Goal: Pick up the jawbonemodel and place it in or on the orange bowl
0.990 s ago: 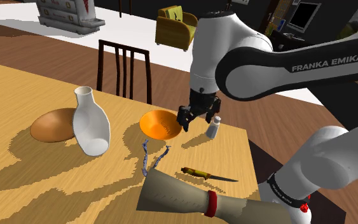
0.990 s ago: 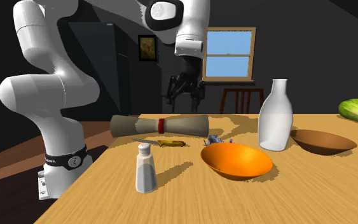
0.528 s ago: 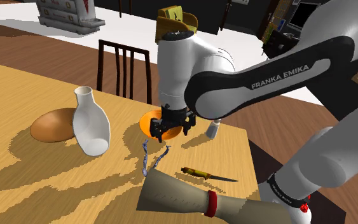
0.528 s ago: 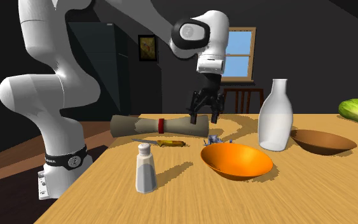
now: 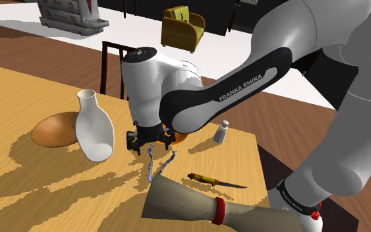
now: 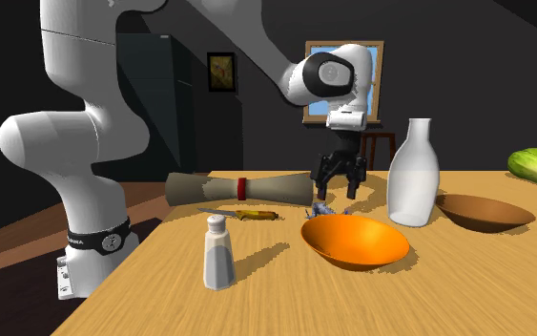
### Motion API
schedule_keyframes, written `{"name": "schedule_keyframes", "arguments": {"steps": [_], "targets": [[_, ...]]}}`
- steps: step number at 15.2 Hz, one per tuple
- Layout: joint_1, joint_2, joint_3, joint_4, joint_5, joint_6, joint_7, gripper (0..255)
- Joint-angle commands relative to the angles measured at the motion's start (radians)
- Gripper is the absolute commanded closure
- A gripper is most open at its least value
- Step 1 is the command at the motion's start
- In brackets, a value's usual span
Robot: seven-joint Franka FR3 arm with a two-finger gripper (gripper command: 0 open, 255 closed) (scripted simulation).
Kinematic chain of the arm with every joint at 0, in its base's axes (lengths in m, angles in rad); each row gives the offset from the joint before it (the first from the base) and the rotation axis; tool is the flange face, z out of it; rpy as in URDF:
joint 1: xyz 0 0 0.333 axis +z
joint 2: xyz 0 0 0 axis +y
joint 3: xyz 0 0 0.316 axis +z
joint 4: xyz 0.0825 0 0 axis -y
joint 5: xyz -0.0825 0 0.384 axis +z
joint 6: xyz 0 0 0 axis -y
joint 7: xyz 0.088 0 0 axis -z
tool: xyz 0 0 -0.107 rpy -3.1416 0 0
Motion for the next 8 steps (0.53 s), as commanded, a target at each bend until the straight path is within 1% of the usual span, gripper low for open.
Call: {"name": "schedule_keyframes", "arguments": {"steps": [1,7,8], "targets": [[0.024,0.047,-0.013,0.024,-0.039,0.007,0.043,0],[0.037,0.096,-0.040,-0.012,-0.091,0.077,0.076,0],[0.037,0.096,-0.040,-0.012,-0.090,0.077,0.076,0]]}}
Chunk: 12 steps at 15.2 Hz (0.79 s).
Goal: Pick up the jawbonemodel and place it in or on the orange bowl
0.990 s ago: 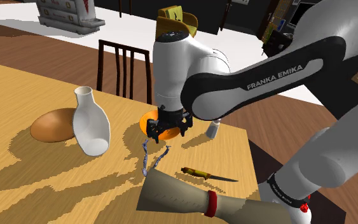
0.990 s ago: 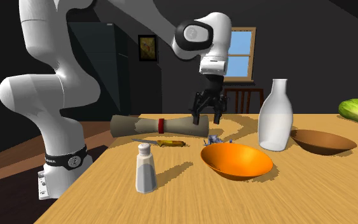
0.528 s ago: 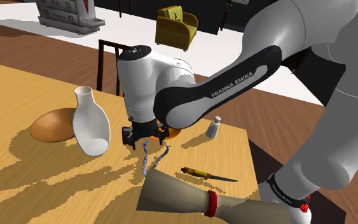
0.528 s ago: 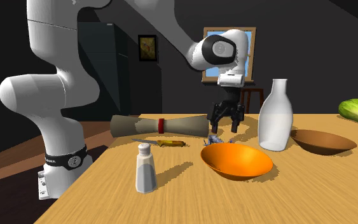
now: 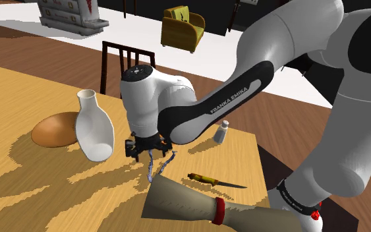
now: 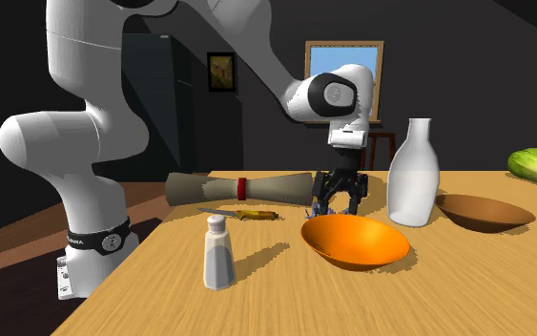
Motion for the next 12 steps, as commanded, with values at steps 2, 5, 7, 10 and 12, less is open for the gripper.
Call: {"name": "schedule_keyframes", "arguments": {"steps": [2,5,7,10,12], "targets": [[0.001,0.004,-0.003,-0.009,-0.006,0.012,0.005,0],[0.001,0.004,-0.003,-0.009,-0.006,0.012,0.005,0],[0.001,0.004,-0.003,-0.009,-0.006,0.012,0.005,0],[0.001,0.004,-0.003,-0.009,-0.006,0.012,0.005,255],[0.001,0.004,-0.003,-0.009,-0.006,0.012,0.005,255]]}}
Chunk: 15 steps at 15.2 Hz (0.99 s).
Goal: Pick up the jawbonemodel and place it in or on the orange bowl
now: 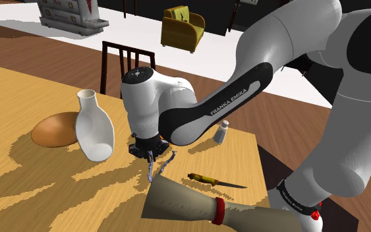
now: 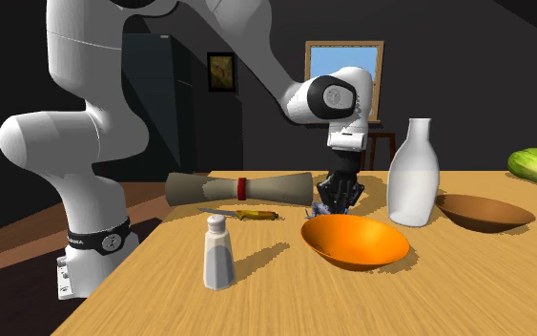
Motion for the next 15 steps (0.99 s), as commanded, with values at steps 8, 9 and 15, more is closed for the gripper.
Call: {"name": "schedule_keyframes", "arguments": {"steps": [8,9,15], "targets": [[-0.011,-0.029,0.014,0.009,0.028,-0.028,-0.020,255],[-0.014,-0.039,0.018,0.012,0.037,-0.038,-0.027,255],[-0.032,-0.093,0.040,0.037,0.088,-0.098,-0.066,255]]}}
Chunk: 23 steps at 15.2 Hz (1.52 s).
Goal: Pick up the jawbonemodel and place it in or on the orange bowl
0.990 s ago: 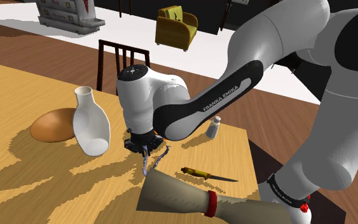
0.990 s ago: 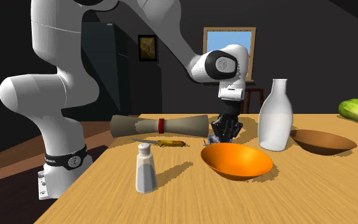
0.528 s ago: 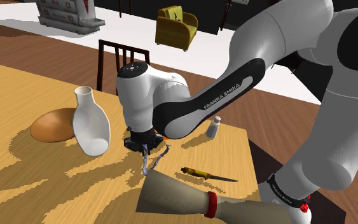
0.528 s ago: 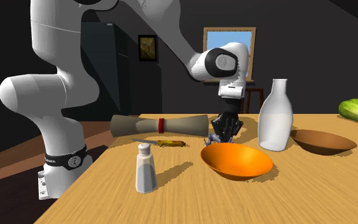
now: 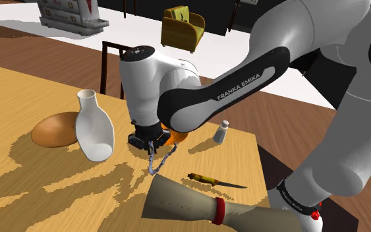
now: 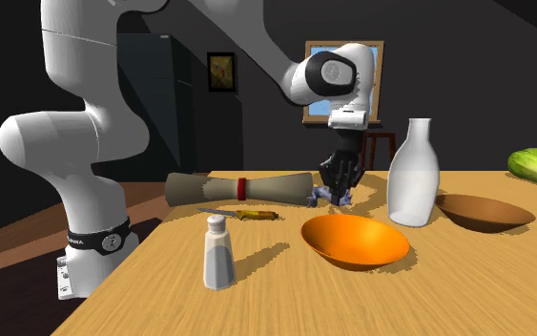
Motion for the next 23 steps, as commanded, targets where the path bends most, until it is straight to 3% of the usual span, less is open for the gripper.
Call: {"name": "schedule_keyframes", "arguments": {"steps": [1,14,23], "targets": [[-0.005,-0.017,0.006,0.011,0.016,-0.022,-0.013,255],[-0.027,-0.104,0.029,0.090,0.097,-0.156,-0.078,255],[-0.141,-0.075,-0.056,0.128,0.066,-0.143,-0.267,255]]}}
